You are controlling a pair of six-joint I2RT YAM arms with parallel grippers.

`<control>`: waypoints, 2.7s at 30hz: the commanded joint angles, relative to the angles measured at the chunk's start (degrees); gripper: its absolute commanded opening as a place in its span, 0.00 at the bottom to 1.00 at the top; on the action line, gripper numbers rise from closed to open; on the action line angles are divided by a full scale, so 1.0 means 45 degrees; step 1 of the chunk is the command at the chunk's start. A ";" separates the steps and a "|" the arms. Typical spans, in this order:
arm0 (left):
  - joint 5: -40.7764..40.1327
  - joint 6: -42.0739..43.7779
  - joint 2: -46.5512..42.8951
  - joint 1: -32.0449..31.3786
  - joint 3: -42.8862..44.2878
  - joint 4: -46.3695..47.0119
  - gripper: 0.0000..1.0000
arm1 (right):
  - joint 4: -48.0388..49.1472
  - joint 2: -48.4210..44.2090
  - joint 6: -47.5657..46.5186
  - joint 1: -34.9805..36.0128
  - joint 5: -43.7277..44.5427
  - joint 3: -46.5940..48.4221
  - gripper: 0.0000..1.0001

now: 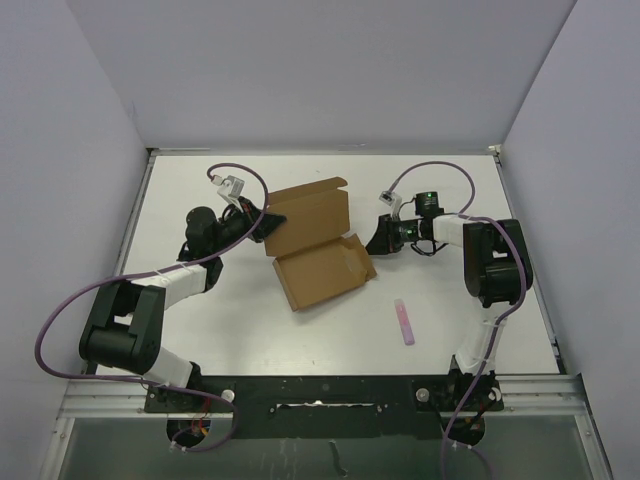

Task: Fold the paper box

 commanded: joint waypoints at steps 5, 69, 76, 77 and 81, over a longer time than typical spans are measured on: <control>0.0181 0.0005 0.0058 -0.0073 0.0539 0.0979 0.00 | 0.0515 -0.0107 0.0068 0.0383 -0.2023 0.0303 0.34; -0.0200 0.0064 -0.0294 -0.0331 0.0373 0.0762 0.00 | -0.1120 -0.1490 -0.1331 0.3023 0.6555 0.0571 0.03; -0.0132 0.0083 -0.0303 -0.0356 0.0373 0.0802 0.00 | -0.0440 -0.1890 -0.1146 0.2664 0.3916 0.0196 0.27; -0.0129 0.0067 -0.0301 -0.0356 0.0373 0.0823 0.00 | -0.0358 -0.1970 -0.1105 0.2568 0.3699 0.0136 0.30; -0.0023 0.0014 -0.0247 -0.0356 0.0373 0.0935 0.00 | -0.0121 -0.2291 -0.1108 0.2209 0.2931 -0.0099 0.37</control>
